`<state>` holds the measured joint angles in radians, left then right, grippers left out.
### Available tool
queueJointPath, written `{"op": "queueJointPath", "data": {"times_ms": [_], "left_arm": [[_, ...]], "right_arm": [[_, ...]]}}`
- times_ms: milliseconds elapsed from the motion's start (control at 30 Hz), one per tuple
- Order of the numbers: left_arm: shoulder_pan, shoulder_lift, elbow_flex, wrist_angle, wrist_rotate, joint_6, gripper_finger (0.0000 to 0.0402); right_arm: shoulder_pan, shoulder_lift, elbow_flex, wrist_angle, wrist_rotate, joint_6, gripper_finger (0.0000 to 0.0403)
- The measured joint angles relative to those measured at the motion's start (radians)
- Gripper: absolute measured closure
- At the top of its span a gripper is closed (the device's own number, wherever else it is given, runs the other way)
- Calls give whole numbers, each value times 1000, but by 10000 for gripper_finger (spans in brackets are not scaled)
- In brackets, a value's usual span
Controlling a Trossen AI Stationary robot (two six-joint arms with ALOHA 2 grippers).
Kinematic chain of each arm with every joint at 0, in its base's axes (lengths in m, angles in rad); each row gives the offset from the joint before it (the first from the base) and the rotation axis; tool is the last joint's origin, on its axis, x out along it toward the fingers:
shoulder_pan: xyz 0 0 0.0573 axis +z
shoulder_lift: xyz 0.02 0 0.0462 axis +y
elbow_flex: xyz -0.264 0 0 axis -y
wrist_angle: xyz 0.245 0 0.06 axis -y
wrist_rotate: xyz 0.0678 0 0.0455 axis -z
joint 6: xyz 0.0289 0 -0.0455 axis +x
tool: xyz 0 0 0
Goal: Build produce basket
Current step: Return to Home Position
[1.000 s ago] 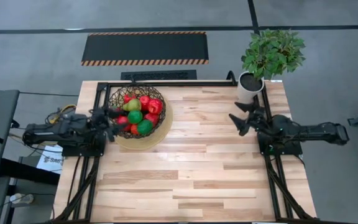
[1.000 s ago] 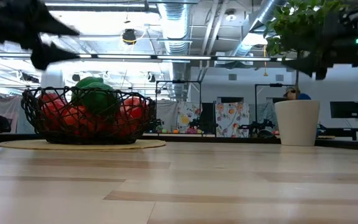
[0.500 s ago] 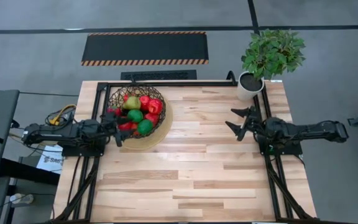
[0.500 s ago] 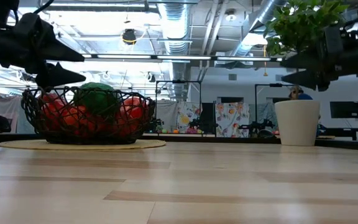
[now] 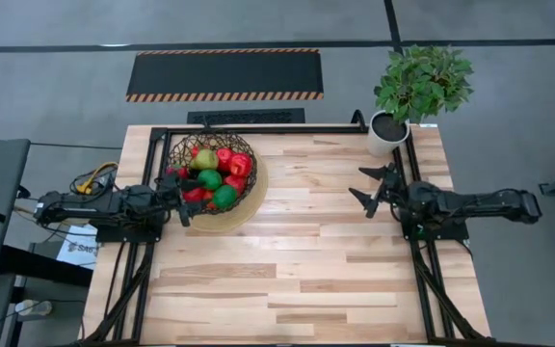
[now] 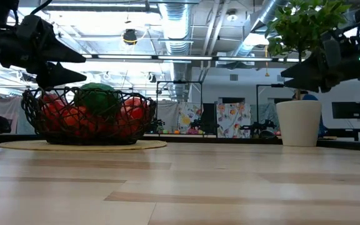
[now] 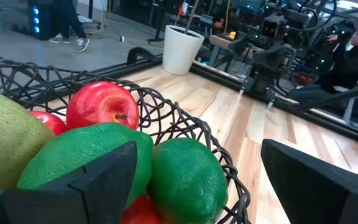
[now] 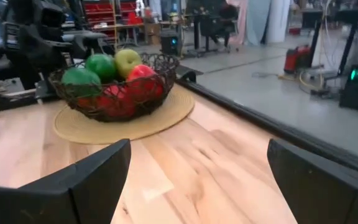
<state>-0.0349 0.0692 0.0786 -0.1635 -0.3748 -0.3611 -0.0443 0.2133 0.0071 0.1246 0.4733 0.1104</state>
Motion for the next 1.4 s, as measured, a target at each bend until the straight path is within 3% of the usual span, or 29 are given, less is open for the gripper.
{"op": "queueJointPath", "data": {"times_ms": [333,1400], "left_arm": [[0,1,1,-8,52,-17,72],[0,1,1,-10,50,-31,72]], "right_arm": [[-9,44,0,-44,-3,49,7],[-9,44,-2,-50,-4,47,5]]}}
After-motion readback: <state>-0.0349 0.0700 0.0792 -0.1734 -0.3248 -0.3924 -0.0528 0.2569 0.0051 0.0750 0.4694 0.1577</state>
